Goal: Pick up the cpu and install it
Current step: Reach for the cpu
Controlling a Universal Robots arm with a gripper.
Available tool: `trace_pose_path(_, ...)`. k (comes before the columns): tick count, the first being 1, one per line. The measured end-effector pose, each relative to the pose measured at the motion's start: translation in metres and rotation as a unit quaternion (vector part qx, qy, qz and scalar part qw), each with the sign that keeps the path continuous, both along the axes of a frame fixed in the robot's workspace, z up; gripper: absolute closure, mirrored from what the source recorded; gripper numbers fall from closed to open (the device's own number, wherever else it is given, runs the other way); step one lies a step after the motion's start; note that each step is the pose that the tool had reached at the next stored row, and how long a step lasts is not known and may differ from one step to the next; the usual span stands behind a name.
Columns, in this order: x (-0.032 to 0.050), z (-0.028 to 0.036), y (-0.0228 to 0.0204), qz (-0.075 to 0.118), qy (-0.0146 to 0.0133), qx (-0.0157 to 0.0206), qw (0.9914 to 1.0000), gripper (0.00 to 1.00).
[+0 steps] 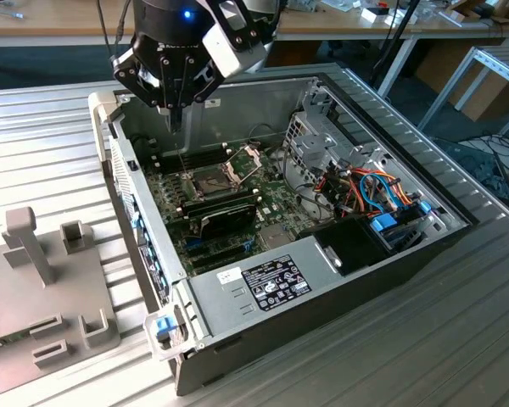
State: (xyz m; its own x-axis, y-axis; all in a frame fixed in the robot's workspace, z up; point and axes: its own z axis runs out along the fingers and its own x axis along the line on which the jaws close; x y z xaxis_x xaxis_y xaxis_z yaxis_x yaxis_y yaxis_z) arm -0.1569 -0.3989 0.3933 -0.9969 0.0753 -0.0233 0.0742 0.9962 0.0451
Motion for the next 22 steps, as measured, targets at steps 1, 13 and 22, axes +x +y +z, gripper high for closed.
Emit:
trace_pose_path(1, -0.0004, 0.0, 0.0, 0.0, 0.0, 0.0, 1.0, 0.89)
trace_pose_path(13, -0.0078, 0.0, 0.0, 0.0, 0.0, 0.0, 1.0, 0.89)
trace_pose_path(22, -0.0132, 0.0, 0.0, 0.0, 0.0, 0.0, 1.0, 0.89)
